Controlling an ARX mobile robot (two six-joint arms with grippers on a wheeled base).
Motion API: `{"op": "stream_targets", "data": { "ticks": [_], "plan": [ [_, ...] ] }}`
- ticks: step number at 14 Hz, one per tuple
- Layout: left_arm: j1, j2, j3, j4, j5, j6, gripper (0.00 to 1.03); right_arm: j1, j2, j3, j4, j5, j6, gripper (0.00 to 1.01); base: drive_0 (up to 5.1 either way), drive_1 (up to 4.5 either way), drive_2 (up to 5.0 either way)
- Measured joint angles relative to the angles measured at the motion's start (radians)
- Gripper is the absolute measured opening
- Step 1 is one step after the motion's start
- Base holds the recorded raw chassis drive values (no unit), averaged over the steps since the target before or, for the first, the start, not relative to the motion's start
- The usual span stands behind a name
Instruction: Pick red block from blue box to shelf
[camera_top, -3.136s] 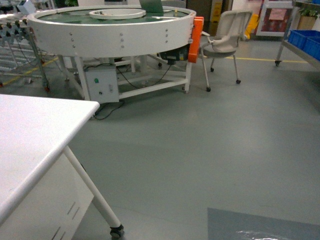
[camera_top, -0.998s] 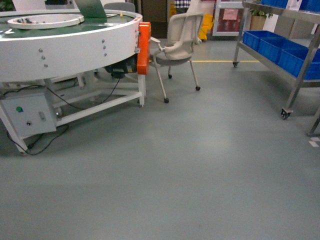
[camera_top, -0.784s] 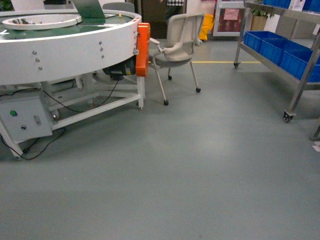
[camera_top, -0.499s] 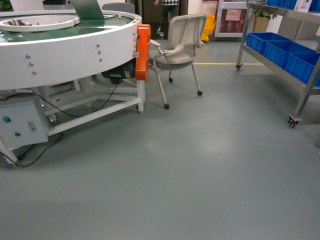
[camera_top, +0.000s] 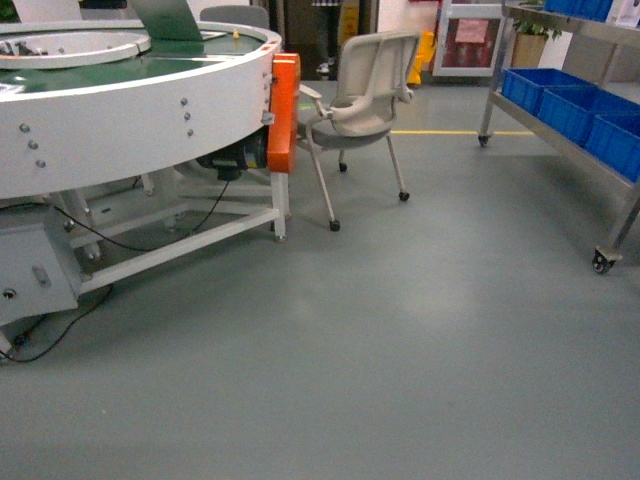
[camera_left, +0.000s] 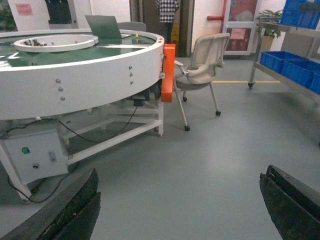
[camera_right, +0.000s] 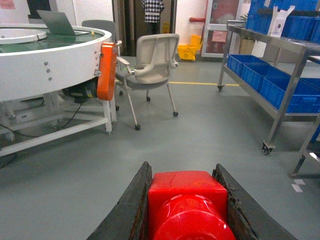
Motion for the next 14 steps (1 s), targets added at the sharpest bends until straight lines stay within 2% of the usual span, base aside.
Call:
{"op": "stream_targets", "data": {
  "ticks": [14],
  "plan": [
    [0.000,0.000,0.000,-0.001,0.000,0.000,0.98,0.000,0.000,0.000,-0.003,0.000,0.000,0.28,0.1,4.06,-3.9]
  ]
}}
